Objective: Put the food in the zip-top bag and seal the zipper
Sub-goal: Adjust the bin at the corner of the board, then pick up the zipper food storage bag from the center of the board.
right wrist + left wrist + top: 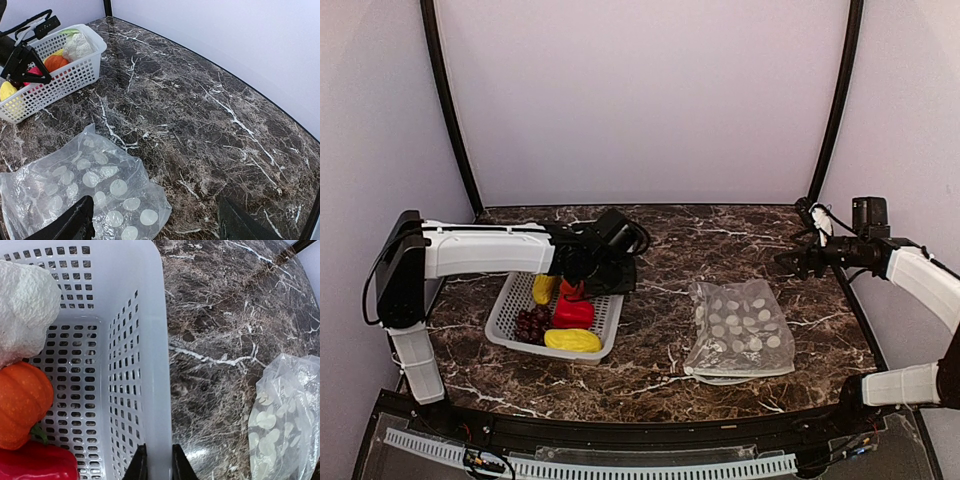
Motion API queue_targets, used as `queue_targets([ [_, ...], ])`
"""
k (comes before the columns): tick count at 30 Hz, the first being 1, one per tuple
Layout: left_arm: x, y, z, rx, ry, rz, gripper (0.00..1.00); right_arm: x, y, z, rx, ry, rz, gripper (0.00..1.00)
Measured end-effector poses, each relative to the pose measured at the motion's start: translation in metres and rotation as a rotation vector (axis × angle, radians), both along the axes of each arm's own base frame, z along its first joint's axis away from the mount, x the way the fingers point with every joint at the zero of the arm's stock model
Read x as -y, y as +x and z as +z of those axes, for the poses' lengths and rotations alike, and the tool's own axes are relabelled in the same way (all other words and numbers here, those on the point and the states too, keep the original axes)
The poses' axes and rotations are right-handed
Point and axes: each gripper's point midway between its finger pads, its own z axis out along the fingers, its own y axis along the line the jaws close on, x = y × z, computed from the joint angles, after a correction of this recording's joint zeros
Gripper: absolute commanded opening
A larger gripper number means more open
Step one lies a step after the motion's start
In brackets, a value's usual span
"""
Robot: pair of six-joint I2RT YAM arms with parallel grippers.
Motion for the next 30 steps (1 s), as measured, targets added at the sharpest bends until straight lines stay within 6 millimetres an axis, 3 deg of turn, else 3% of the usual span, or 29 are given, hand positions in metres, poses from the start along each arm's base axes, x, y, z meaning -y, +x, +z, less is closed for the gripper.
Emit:
queue_targets([
  [3,0.012,0.008,0.001,0.002,-0.037,0.027,0.45,0.000,-0.002,0.001,-0.001,0.002,0.002,0.81],
  [5,0.022,0.012,0.000,-0.008,-0.063,0.029,0.51,-0.002,-0.005,0.002,-0.006,0.007,0.012,0.81],
  [11,0.040,0.015,0.018,0.021,-0.102,-0.054,0.62,-0.018,-0.033,0.013,-0.003,-0.037,0.123,0.75],
  [14,0.044,0.011,0.035,0.081,-0.114,-0.142,0.63,-0.030,-0.061,0.020,0.033,-0.077,0.202,0.69],
  [17,0.044,-0.005,0.058,0.170,-0.126,-0.244,0.63,-0.062,-0.104,0.017,0.047,-0.132,0.377,0.64],
  [20,0.042,-0.022,0.078,0.241,-0.149,-0.323,0.63,-0.083,-0.146,-0.005,0.011,-0.205,0.541,0.61],
  [23,0.049,-0.029,0.089,0.275,-0.188,-0.376,0.64,-0.087,-0.169,-0.038,-0.065,-0.302,0.625,0.68],
  [27,0.068,-0.034,0.086,0.269,-0.210,-0.416,0.64,-0.087,-0.196,-0.087,-0.141,-0.463,0.720,0.77],
  [30,0.089,-0.036,0.077,0.245,-0.204,-0.426,0.63,-0.086,-0.205,-0.097,-0.140,-0.521,0.745,0.80],
])
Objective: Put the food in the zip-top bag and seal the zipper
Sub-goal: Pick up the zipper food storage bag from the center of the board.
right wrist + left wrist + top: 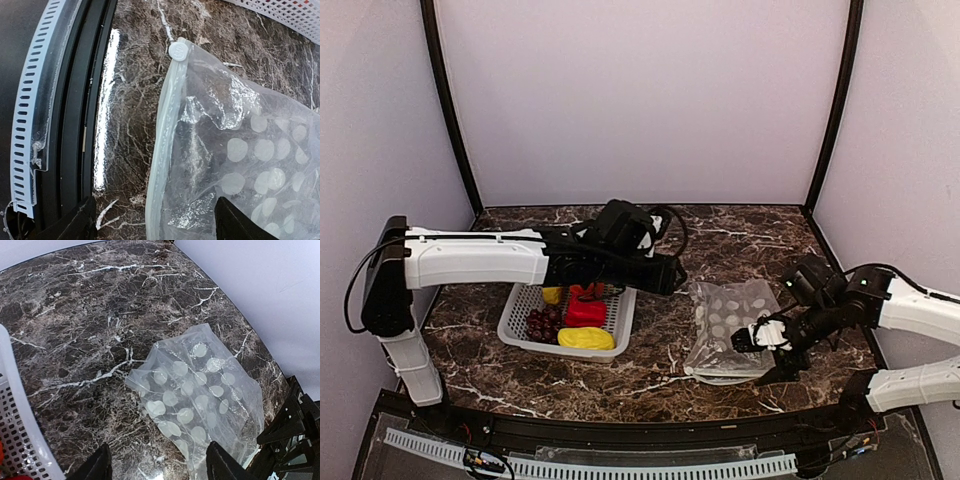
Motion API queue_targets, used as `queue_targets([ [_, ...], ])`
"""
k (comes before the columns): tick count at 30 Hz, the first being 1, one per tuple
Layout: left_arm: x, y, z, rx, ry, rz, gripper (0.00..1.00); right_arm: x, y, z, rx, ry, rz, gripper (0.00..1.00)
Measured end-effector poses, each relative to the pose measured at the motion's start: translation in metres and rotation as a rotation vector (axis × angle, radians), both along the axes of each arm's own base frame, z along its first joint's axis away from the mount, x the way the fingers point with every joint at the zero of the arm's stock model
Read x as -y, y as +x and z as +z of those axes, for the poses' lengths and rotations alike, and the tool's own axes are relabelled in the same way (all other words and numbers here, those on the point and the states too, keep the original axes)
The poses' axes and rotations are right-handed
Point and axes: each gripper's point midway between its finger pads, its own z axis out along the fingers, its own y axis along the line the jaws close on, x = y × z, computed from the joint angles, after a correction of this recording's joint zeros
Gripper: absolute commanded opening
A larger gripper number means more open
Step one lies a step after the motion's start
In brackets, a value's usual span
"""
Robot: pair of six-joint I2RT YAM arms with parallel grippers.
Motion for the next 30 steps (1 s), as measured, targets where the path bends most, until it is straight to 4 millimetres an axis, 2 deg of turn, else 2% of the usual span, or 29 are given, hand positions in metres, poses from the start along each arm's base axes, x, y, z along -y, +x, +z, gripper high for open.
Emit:
queue_targets([
  [3,0.010,-0.001,-0.011,-0.021,0.016,0.009,0.63,0.000,0.005,-0.001,0.040,-0.020,-0.011,0.80],
  [8,0.000,0.005,-0.018,-0.023,0.050,0.084,0.63,0.003,0.011,-0.012,0.093,-0.073,-0.038,0.83],
  [12,-0.007,0.013,-0.018,-0.013,0.056,0.148,0.63,0.004,0.010,-0.031,0.134,-0.140,-0.019,0.87],
  [14,-0.010,0.015,-0.018,-0.010,0.056,0.170,0.62,0.006,0.011,-0.045,0.160,-0.195,-0.020,0.94],
  [16,-0.011,0.017,-0.018,-0.009,0.055,0.183,0.62,0.010,0.020,-0.055,0.211,-0.252,-0.044,0.95],
  [18,-0.012,0.017,-0.018,-0.009,0.056,0.194,0.62,0.011,0.038,-0.056,0.297,-0.284,-0.086,0.94],
  [21,-0.015,0.018,-0.018,-0.008,0.064,0.203,0.62,0.011,0.067,-0.050,0.440,-0.295,-0.165,0.90],
  [26,-0.023,0.014,-0.013,-0.008,0.055,0.212,0.61,0.011,0.098,-0.031,0.603,-0.294,-0.262,0.79],
  [30,-0.031,0.009,-0.012,-0.014,0.046,0.220,0.60,0.010,0.114,-0.017,0.698,-0.288,-0.308,0.57],
])
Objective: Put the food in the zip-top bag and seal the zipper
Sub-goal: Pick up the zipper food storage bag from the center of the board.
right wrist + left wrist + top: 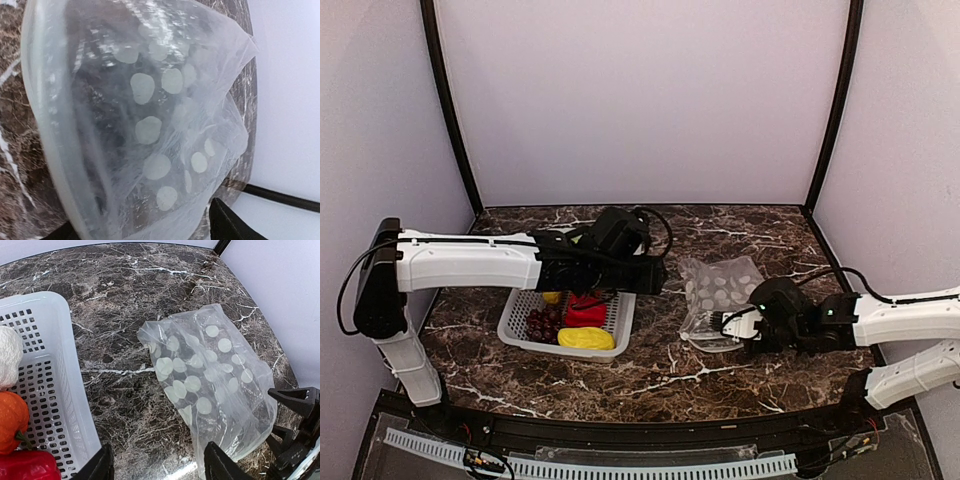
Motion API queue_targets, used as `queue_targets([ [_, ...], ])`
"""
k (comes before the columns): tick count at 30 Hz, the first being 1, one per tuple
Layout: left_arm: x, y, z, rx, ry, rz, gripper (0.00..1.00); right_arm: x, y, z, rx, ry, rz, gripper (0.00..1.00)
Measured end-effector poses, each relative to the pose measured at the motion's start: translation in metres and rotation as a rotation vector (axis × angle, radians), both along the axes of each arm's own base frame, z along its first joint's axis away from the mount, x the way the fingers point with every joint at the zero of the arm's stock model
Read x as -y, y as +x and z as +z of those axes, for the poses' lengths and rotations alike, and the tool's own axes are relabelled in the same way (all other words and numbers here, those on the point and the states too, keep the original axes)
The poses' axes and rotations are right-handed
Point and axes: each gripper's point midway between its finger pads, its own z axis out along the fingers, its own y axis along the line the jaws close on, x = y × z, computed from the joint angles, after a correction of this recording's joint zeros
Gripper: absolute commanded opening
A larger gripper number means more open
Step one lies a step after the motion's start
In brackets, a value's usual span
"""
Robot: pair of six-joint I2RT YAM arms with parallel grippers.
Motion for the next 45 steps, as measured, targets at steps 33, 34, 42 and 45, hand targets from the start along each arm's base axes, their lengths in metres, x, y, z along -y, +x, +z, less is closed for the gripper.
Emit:
queue_targets([
  [33,-0.083,-0.024,0.051,0.215,0.001,0.022,0.68,-0.017,0.146,0.169,0.173,0.376,-0.248,0.00],
  [34,-0.086,-0.026,0.050,0.227,0.009,0.004,0.68,-0.016,0.150,0.177,0.161,0.412,-0.261,0.00],
  [42,-0.103,-0.035,0.053,0.285,0.069,-0.042,0.74,0.005,0.165,0.181,0.036,0.533,-0.350,0.00],
  [45,-0.114,-0.036,0.057,0.300,0.098,-0.032,0.78,0.032,0.185,0.180,0.012,0.554,-0.433,0.00],
])
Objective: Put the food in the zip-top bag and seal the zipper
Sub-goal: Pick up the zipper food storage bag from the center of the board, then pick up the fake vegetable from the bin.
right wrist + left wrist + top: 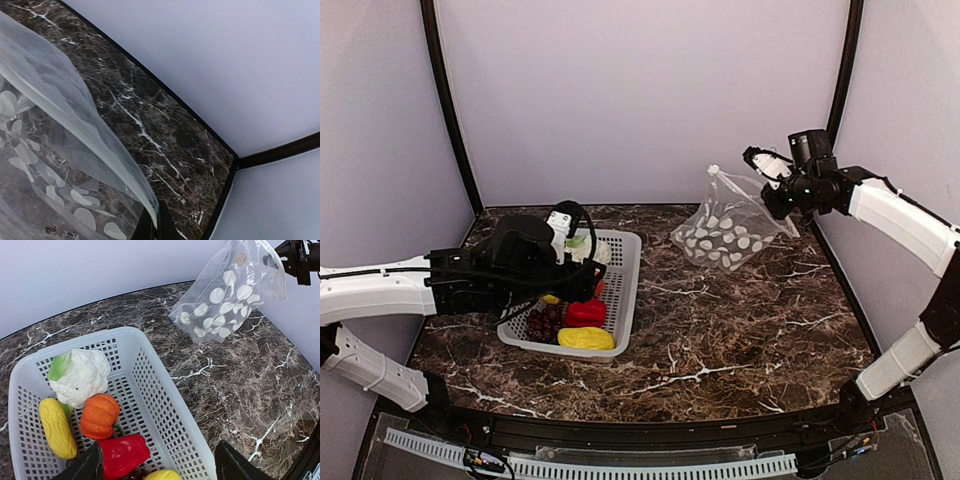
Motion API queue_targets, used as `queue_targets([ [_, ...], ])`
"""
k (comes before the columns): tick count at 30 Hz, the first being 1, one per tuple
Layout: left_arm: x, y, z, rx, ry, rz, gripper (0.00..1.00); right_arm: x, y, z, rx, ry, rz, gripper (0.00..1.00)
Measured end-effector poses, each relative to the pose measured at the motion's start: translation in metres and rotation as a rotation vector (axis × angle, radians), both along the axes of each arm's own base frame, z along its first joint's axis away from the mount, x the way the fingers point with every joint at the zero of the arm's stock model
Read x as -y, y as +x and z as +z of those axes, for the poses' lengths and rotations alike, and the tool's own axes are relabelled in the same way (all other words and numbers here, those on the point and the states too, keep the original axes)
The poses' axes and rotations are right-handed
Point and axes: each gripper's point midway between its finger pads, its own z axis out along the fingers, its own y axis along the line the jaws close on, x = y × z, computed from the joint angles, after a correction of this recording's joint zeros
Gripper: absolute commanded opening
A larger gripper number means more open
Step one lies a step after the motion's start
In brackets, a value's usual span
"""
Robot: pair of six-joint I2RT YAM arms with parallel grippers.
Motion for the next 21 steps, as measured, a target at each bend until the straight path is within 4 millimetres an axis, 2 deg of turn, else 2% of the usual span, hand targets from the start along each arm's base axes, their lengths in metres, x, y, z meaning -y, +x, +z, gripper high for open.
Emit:
queue_targets([
  [4,-0.017,0.001,-0.005,-0.001,0.071,0.051,0.80,0.052,0.036,0.020,0.037,0.037,-0.163,0.00],
  [6,-0.027,0.002,-0.009,-0.005,0.119,0.082,0.83,0.064,0.040,0.031,0.069,0.058,-0.201,0.00],
  [7,-0.031,0.002,-0.011,-0.007,0.133,0.093,0.84,0.062,0.039,0.034,0.078,0.065,-0.195,0.00],
  [8,-0.035,0.002,-0.013,-0.011,0.150,0.106,0.92,0.053,0.036,0.035,0.085,0.072,-0.173,0.00],
  [11,-0.043,-0.001,-0.023,-0.039,0.187,0.125,0.98,0.006,0.018,0.018,0.048,0.080,-0.047,0.00],
  [13,-0.044,-0.002,-0.029,-0.066,0.205,0.131,0.99,-0.026,0.005,-0.012,-0.032,0.084,0.050,0.00],
  [15,-0.043,-0.001,-0.034,-0.091,0.222,0.136,0.99,-0.051,-0.007,-0.050,-0.150,0.096,0.133,0.00],
  [18,-0.042,0.000,-0.045,-0.147,0.237,0.150,0.99,-0.064,-0.022,-0.098,-0.318,0.129,0.187,0.00],
  [21,-0.048,0.005,-0.058,-0.207,0.236,0.178,0.99,-0.074,-0.040,-0.123,-0.445,0.182,0.238,0.00],
])
